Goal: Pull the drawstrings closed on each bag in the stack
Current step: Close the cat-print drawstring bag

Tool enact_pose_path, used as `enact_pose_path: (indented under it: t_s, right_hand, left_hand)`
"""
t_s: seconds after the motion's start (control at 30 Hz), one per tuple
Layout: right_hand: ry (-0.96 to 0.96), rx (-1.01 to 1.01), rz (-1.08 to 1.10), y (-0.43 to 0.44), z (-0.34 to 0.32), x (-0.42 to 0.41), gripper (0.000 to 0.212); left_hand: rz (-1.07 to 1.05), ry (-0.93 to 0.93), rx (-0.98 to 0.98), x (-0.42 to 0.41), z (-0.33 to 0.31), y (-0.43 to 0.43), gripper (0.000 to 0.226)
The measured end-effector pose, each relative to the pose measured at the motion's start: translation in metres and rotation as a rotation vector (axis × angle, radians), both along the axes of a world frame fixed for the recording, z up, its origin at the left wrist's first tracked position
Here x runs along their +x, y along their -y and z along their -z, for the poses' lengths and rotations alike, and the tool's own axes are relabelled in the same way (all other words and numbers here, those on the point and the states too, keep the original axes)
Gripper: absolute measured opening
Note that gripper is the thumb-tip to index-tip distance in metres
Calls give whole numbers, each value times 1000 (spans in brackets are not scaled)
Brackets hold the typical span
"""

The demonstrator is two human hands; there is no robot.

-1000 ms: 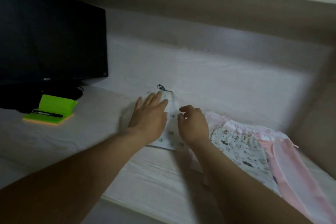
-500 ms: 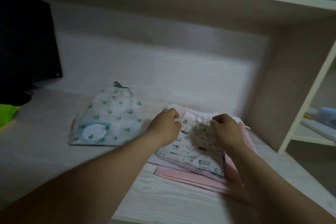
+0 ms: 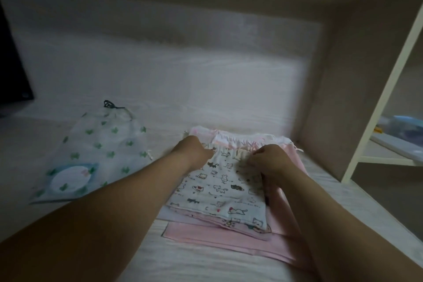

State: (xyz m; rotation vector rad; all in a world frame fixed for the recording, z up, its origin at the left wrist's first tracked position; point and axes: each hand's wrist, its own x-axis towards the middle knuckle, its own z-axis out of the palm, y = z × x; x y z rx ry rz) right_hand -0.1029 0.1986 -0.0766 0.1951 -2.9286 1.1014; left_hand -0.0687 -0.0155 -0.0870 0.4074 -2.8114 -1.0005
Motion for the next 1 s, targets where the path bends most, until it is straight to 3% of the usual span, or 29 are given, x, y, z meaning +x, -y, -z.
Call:
enact_pose_path:
  t_s: [0.1, 0.23, 0.33, 0.43, 0.47, 0.53, 0.63, 0.7, 0.77, 0.83, 0.9, 1.0]
  right_hand:
    - [43, -112, -34, -2, 0, -2, 12]
    - [0, -144, -52, 3, 1, -3, 7]
    - [20, -397, -72, 2, 1, -2, 17]
    - [140, -512, -163, 2, 1, 1, 30]
    - [171, -526, -194, 4, -1, 5, 34]
    - [187, -547, -230, 8, -1, 10, 40]
    - [195, -591, -286, 15, -7, 19, 51]
    - [237, -702, -355, 15, -16, 22, 39]
    - [353, -905, -408, 9, -28, 24, 24]
    - [500, -1038, -396, 6, -32, 24, 25]
    - [537, -1007, -313, 4, -18, 26, 30]
    - [428, -886, -213, 9, 11, 27, 24]
  left_hand:
    - [15, 26, -15, -4, 0, 4, 34]
    - [37, -66, 149, -3, 2, 1, 14]
    - [69, -132, 411, 5, -4, 2, 17]
    - [74, -61, 744, 17, -11, 1, 12]
    - [96, -26, 812, 21, -14, -1, 21]
    - [116, 24, 872, 28, -16, -2, 33]
    - [138, 60, 815, 38, -26, -1, 15]
    - [206, 40, 915, 44, -42, 3, 10]
    - [267, 48, 1089, 51, -57, 8, 21]
    - [272, 93, 1218, 58, -62, 11, 18]
    - [206, 132, 1176, 61, -47, 9, 14]
    - [82, 57, 1018, 59, -10, 3, 17]
